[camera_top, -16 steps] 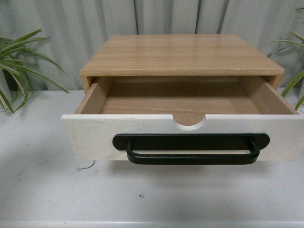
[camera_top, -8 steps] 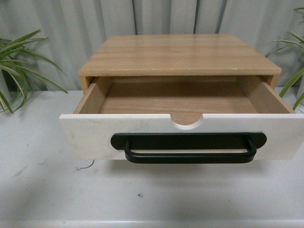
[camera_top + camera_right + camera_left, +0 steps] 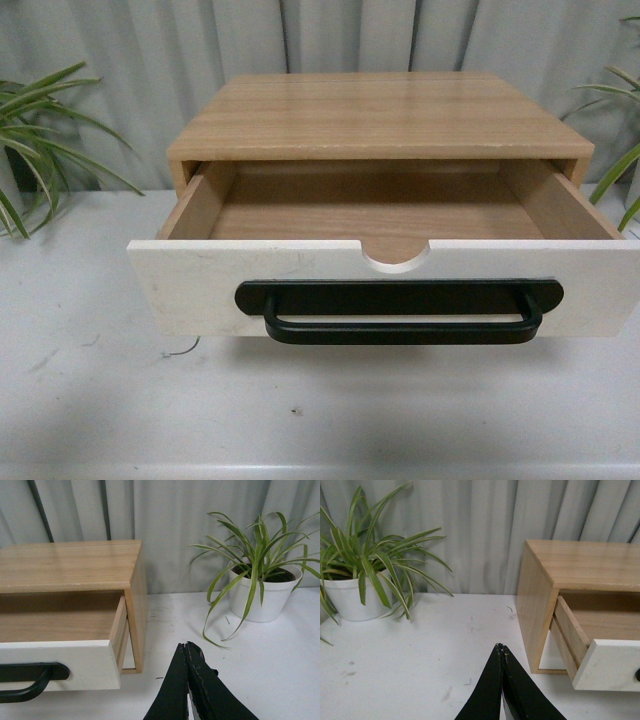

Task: Pull drawer

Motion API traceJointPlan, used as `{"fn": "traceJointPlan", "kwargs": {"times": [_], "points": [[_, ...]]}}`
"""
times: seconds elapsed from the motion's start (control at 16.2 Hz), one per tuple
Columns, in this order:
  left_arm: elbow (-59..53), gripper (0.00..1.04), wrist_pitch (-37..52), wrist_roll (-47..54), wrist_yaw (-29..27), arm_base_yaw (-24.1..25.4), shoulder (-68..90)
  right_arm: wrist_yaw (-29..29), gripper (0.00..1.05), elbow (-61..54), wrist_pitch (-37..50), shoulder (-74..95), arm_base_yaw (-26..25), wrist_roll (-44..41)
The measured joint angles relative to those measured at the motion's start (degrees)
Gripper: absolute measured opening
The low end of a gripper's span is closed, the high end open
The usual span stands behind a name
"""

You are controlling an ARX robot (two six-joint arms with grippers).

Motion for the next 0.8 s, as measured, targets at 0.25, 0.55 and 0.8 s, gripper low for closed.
{"fn": "traceJointPlan", "kwargs": {"times": [0.25,0.55,0.8], "points": [[-1.73,0.02,-2.47,0.00,0.07,-0.09,-5.20,0.02,0.02,-2.05,-3.10,-5.70,0.00,0.00],[-1.73,0.02,-7.39,0.00,0.07,-0.09,-9.73,0.02,0.02,-2.05,-9.33,-12.37,0.00,0.00],[-1.68,0.02,-17.55,0.00,0.17,-0.09,-16.74,0.02,0.02,-2.05,-12.98,-15.93,0.00,0.00]]}}
